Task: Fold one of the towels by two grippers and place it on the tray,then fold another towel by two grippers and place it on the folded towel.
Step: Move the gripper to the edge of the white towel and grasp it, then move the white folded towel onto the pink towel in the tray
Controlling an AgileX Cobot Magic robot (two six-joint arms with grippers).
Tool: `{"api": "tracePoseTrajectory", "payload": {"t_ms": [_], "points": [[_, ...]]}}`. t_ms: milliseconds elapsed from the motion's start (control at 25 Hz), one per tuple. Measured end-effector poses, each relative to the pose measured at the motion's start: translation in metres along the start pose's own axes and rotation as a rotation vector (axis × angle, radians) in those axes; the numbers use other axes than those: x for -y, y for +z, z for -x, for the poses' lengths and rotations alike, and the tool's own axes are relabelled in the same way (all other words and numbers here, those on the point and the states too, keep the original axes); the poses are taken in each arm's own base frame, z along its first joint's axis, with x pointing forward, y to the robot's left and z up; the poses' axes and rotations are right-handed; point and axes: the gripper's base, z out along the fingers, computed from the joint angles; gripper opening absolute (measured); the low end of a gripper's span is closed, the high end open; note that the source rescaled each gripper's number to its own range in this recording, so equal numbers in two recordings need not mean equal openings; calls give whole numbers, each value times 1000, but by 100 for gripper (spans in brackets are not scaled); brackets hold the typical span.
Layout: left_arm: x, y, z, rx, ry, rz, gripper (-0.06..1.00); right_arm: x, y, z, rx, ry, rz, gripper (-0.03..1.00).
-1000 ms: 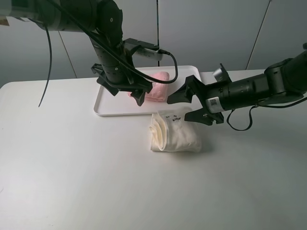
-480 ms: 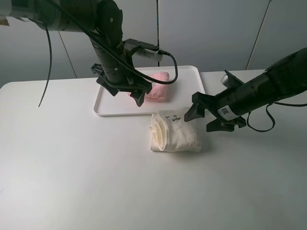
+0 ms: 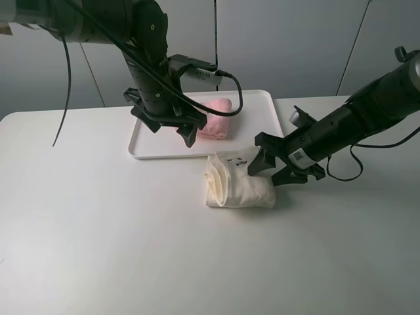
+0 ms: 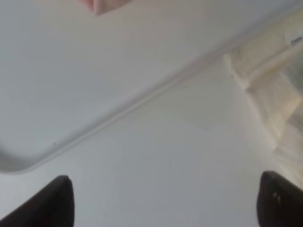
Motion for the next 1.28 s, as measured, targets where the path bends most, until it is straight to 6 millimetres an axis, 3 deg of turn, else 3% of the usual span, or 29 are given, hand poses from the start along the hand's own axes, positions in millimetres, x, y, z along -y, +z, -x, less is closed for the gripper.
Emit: {"api": "tracePoseTrajectory", "payload": {"t_ms": [320, 480, 600, 680, 720, 1040, 1280], "points": [[0, 0, 0, 0, 14, 0, 99, 4, 9, 0, -32, 21, 9, 62], [0, 0, 0, 2, 20, 0, 99, 6, 13, 0, -42, 47, 19, 57], [0, 0, 0, 2, 20, 0, 99, 8, 17, -1, -57, 54, 20, 37], [0, 0, 0, 2, 20, 0, 99, 10, 20, -2, -66, 38, 24, 12], [0, 0, 0, 2, 20, 0, 99, 9, 20, -2, -67, 25, 30, 9], [0, 0, 0, -5, 29, 1, 99, 2, 21, -6, -106, -28, 110, 9], [0, 0, -3, -32, 65, 1, 99, -25, -8, 13, -32, -127, 136, 9]]}}
